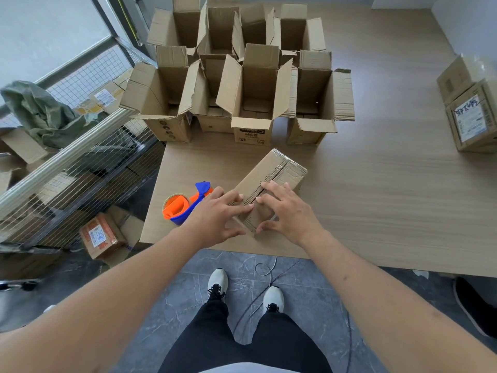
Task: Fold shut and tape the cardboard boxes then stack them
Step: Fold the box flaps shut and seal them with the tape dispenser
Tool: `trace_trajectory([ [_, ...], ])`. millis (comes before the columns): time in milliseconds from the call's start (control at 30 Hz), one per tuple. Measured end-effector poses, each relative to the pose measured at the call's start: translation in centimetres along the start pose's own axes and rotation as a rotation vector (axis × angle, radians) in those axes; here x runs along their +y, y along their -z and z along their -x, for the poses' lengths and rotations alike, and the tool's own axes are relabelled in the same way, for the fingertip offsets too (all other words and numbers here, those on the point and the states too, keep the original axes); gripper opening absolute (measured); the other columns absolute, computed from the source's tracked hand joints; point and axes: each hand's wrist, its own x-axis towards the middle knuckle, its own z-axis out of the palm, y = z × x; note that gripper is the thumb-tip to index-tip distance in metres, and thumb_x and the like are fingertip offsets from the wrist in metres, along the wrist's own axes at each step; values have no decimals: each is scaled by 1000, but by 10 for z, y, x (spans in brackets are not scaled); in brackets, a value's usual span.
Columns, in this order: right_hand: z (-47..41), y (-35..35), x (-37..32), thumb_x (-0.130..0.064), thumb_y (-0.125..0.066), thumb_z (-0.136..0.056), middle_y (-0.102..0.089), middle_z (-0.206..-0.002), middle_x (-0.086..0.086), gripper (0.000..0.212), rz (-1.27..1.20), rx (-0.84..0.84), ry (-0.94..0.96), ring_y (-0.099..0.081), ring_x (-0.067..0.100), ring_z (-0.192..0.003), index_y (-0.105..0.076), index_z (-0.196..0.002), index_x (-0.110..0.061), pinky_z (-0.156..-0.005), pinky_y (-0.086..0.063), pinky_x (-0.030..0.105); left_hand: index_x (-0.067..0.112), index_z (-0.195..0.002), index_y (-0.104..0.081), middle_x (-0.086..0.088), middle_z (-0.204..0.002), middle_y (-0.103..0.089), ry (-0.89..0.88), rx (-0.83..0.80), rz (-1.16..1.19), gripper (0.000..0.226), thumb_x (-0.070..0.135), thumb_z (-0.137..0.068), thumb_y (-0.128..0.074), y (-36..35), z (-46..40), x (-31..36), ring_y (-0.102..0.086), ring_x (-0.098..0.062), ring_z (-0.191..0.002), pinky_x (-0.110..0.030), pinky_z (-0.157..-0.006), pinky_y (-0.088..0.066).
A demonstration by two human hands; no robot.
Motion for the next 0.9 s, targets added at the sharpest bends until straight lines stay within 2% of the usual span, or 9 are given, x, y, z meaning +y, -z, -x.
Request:
trace_trajectory([
  [100,-1,0,5,-57,-80,-74,-32,-164,0,75,-1,-29,8,-21,23,-155,-58,-136,-20,-128,-5,39,24,-117,-78,-6,-106,-69,-33,70,-28,56,38,-66,-96,-6,-6,1,-56,-30,-77,-40,-73,-57],
  [267,4,-1,1,-76,-65,-71,-20,-169,1,90,63,-52,-1,-11,21,-157,-48,-141,-22,-129,-8,43,21,-116,-78,-9,-104,-69,-49,177,-21,48,41,-74,-90,-16,-5,5,-55,-32,-75,-42,-72,-56],
  [333,2,-3,-4,-63,-76,-70,-21,-168,3,87,77,-58,-12,-11,23,-157,-47,-138,-17,-129,-10,42,20,-116,-78,-9,-101,-67,-44,168,22,46,41,-76,-88,-18,-7,10,-55,-32,-75,-42,-70,-56],
  [433,-2,0,-2,-45,-86,-71,-14,-170,2,87,122,-112,6,-7,20,-158,-43,-141,-15,-129,-7,36,17,-119,-76,-7,-106,-67,-86,116,85,49,27,-73,-92,-15,-6,5,-60,-31,-83,-41,-70,-58],
  [600,-7,12,8,-37,-83,-82,-4,-172,-4,87,93,-214,40,2,14,-157,-35,-152,-16,-126,2,29,14,-119,-76,-5,-117,-69,-205,90,67,43,14,-78,-89,-5,-5,-18,-65,-31,-103,-44,-87,-59],
  [733,-10,12,10,-26,-85,-80,-4,-171,-4,101,57,-237,14,4,12,-157,-23,-159,-13,-121,7,24,13,-111,-78,-6,-112,-72,-239,181,82,32,5,-80,-85,-15,-8,-19,-69,-31,-106,-43,-85,-61],
  [900,-12,13,10,-25,-85,-80,-6,-171,-4,110,68,-250,0,4,11,-156,-14,-162,-13,-120,9,21,7,-110,-79,-10,-110,-73,-207,229,159,35,-1,-77,-86,-21,-3,-15,-70,-37,-108,-45,-90,-61],
])
